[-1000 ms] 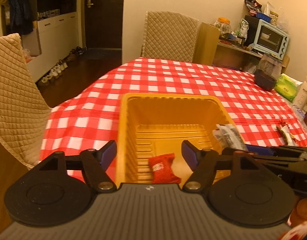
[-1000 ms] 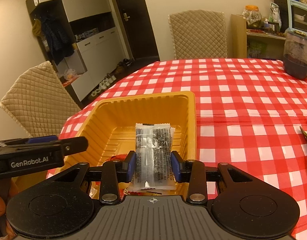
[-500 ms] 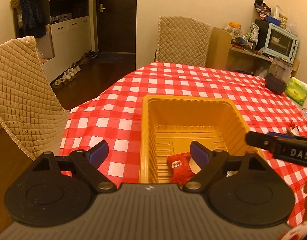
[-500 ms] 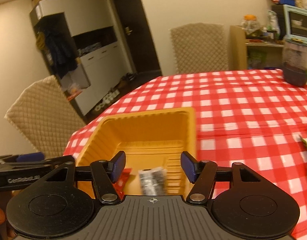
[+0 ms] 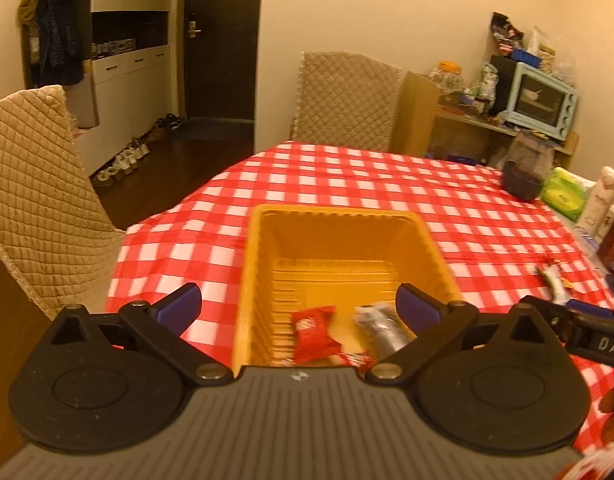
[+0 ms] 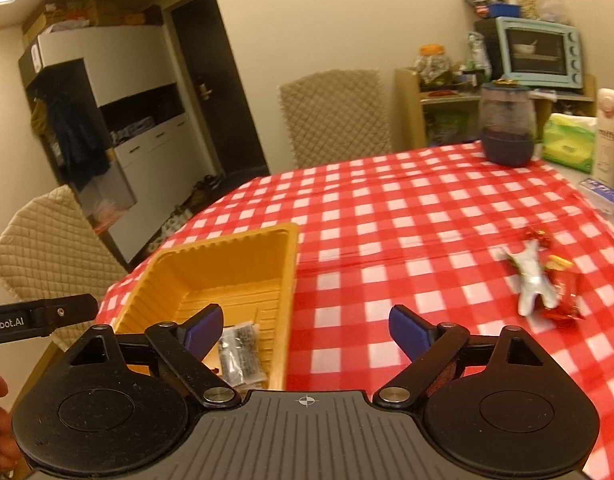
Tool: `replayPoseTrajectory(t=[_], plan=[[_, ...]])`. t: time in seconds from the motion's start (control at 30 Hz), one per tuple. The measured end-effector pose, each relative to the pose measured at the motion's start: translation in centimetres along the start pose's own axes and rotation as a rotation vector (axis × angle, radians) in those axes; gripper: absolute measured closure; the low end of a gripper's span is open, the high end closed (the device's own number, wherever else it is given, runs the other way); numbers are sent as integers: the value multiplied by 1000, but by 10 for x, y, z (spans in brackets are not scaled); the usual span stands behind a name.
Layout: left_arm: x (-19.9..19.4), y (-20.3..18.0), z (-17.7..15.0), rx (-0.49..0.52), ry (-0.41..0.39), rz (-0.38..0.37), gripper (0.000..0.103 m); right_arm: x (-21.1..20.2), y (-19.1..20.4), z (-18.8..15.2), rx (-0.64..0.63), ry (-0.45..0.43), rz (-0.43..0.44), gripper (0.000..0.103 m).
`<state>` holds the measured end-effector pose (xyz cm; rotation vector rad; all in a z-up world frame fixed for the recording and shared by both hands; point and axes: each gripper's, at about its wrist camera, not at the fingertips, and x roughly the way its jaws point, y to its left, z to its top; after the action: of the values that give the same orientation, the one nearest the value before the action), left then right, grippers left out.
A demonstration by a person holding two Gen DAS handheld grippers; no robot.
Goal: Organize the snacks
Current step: 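Move both open tools back toward the snack pile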
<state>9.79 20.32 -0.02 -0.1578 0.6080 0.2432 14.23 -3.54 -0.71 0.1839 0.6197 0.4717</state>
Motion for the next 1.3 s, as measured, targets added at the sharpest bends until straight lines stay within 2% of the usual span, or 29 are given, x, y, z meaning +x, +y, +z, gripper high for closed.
replayPoseTrajectory(t=[0.23, 0.77, 1.07, 1.3], plan=[[-11, -30, -9, 25, 60, -61, 1, -26, -20, -20, 29, 22, -83, 8], [-22, -99, -25, 66, 83, -195, 1, -71, -95, -48, 128, 8, -225, 7], [-11, -143, -23, 115, 89, -249, 1, -81, -131, -49, 222, -5, -262, 7], [7, -175, -15, 150, 90, -287, 1, -77, -150, -31, 276, -17, -259, 7]])
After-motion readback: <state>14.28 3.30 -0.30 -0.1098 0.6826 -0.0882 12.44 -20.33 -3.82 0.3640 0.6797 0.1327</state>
